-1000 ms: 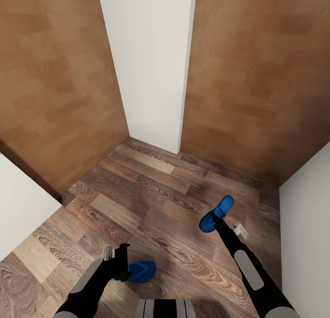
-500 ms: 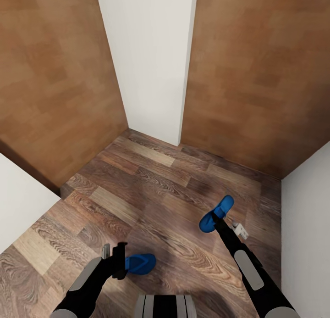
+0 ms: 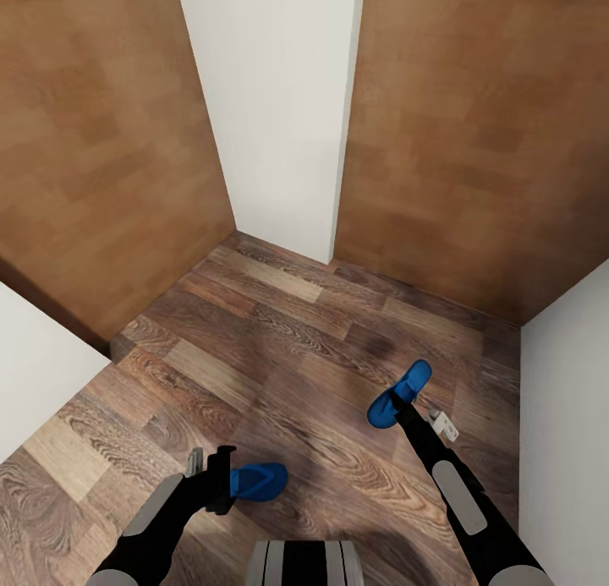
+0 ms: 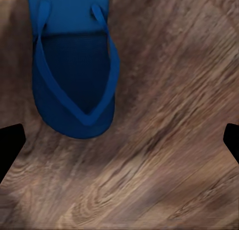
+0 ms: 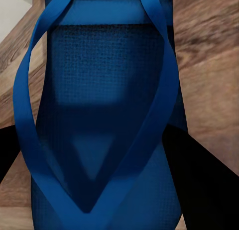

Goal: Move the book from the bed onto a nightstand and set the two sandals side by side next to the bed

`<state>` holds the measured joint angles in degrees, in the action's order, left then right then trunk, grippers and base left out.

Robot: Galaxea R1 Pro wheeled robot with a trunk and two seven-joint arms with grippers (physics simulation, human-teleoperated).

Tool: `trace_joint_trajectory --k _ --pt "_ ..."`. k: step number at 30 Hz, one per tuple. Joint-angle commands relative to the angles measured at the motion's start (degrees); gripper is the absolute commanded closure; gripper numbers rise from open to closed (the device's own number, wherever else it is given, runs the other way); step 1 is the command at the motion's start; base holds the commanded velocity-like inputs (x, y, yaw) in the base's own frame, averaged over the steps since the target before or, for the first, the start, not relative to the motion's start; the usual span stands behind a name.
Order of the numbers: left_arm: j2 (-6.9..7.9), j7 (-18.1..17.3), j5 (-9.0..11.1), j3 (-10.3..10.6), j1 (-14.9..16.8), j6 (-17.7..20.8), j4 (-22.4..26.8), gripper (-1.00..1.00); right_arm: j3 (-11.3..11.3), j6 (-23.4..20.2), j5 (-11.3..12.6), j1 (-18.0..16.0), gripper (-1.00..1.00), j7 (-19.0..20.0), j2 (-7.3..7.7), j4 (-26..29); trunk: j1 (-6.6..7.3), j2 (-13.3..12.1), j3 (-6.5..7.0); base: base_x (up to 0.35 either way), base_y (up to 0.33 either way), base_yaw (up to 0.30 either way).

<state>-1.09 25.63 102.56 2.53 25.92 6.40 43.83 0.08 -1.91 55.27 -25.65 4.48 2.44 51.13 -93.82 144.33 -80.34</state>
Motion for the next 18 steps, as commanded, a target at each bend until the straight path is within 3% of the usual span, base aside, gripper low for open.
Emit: trace_joint_trajectory --k 1,18 --pt "0.16 0.11 0.09 0.05 0.01 1.08 0.09 -1.00 0.01 -0.20 0.63 -0.01 1.00 0.09 0.02 0.03 0.01 0.01 -0.04 0.000 0.000 0.000" --pt "0.74 -0.12 0.03 0.10 0.01 2.07 -0.14 -1.00 0.01 -0.18 0.72 -0.01 1.00 0.09 -0.06 -0.06 0.01 0.01 -0.04 0.063 -0.032 0.000"
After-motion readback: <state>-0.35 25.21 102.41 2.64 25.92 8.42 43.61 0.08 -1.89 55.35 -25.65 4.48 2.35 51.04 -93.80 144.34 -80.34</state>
